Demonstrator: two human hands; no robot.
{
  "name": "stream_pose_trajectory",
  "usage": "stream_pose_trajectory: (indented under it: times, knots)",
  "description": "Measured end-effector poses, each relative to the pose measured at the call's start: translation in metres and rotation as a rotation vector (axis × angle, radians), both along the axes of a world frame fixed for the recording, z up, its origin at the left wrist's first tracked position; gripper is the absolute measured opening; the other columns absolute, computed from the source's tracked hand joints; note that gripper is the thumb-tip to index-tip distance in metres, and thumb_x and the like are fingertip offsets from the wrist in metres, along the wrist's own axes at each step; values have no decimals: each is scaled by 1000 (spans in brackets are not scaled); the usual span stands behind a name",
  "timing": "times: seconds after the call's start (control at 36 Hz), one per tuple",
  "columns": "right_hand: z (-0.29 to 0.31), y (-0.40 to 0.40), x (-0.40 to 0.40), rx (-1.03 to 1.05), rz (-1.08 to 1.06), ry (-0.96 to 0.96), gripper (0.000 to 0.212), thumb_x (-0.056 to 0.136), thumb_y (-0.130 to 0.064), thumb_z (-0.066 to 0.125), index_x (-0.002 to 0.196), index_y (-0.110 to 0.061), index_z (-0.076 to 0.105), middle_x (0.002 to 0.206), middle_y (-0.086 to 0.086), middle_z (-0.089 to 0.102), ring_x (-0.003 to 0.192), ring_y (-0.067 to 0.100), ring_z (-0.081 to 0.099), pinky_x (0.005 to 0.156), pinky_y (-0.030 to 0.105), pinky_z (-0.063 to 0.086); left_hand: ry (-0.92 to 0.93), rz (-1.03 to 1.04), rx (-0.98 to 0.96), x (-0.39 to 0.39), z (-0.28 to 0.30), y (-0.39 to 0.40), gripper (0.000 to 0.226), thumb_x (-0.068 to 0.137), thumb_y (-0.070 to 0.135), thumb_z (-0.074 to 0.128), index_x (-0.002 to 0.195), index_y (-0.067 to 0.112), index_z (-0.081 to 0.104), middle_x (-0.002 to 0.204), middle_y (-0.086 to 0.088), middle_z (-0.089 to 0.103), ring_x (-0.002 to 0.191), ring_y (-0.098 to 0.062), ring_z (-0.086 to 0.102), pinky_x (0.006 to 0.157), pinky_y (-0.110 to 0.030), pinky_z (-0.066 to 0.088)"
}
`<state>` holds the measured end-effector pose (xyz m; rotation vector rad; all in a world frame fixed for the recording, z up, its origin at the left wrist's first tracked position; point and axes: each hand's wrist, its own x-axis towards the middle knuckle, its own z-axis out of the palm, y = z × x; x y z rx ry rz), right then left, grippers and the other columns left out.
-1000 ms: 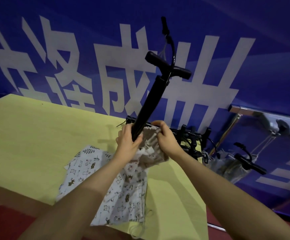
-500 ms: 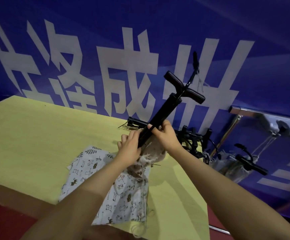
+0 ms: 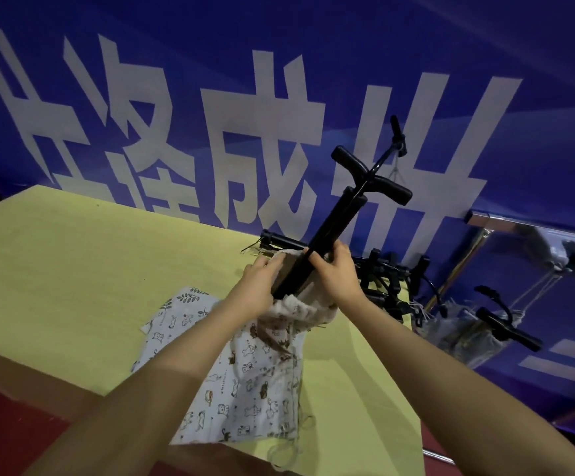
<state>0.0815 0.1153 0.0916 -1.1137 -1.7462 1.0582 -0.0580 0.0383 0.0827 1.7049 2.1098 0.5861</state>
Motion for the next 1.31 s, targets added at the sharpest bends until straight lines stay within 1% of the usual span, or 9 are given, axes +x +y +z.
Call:
stream_pose_trajectory:
  times: [0.14, 0.28, 0.36, 0.53, 0.61, 0.75, 1.03, 1.17, 1.31]
  knots:
    - [4, 3, -7, 60, 37, -83, 31, 92, -30, 59, 119, -14, 54, 112, 3, 46, 84, 2, 48, 66, 4, 40, -92, 94, 221, -3, 18, 7, 66, 86, -16, 39, 145, 13, 35, 121, -8, 46, 114, -24, 46, 90, -23, 39]
    - [4, 1, -16, 152, 75, -217, 31, 90, -25, 64, 117, -12, 54, 105, 0, 44, 82, 6, 47, 77, 22, 40, -163, 193, 412, 2, 45, 11, 43, 89, -10, 38, 126, 7, 53, 121, -10, 50, 112, -23, 49, 91, -27, 40]
    - [-1, -1, -18, 181, 118, -311, 36, 90, -21, 63, 123, -11, 53, 109, 2, 45, 93, 15, 51, 86, 29, 45, -214, 268, 523, 2, 53, 10, 39, 85, -14, 39, 118, 7, 40, 117, -6, 42, 96, -20, 48, 75, -27, 42]
    - [-18, -9, -22, 191, 179, -466, 36, 89, -9, 57, 125, -7, 53, 118, 8, 47, 100, 27, 54, 87, 40, 49, -155, 271, 645, 0, 43, 2, 53, 86, -13, 41, 131, 8, 22, 131, -13, 26, 82, -20, 48, 64, -17, 39]
    - [-25, -9, -26, 180, 184, -499, 36, 89, -9, 56, 124, -7, 53, 116, 7, 46, 97, 26, 54, 85, 39, 50, -81, 205, 691, -3, 37, -1, 68, 82, -16, 45, 124, 30, 18, 136, -17, 24, 75, -23, 52, 58, -17, 40]
    - [-28, -6, -28, 151, 236, -491, 36, 88, -3, 54, 124, -5, 52, 110, 7, 44, 100, 24, 51, 85, 29, 45, 41, 227, 473, 0, 45, -1, 95, 81, -16, 49, 145, 43, 11, 152, -4, -3, 59, -16, 51, 51, -24, 44]
    - [-23, 11, -13, 226, 90, -476, 38, 86, -3, 54, 122, -15, 50, 124, 3, 56, 108, 22, 54, 82, 33, 48, 205, 225, 429, -6, 45, 14, 85, 78, -14, 55, 147, 23, 21, 157, -1, 4, 102, -25, 54, 69, -34, 53]
    - [-16, 16, 2, 282, -20, -496, 15, 90, -10, 52, 100, -14, 63, 101, 3, 66, 92, 22, 60, 70, 34, 49, 227, 204, 411, -5, 44, 14, 84, 76, -15, 55, 145, 22, 22, 154, -3, 6, 104, -27, 53, 63, -26, 44]
    - [-4, 21, 17, 253, 6, -467, 16, 94, -16, 56, 103, -7, 66, 97, 10, 69, 87, 24, 63, 74, 35, 52, 302, 216, 420, -3, 44, 11, 81, 75, -11, 59, 143, 19, 26, 152, -6, 13, 114, -30, 46, 67, -29, 46]
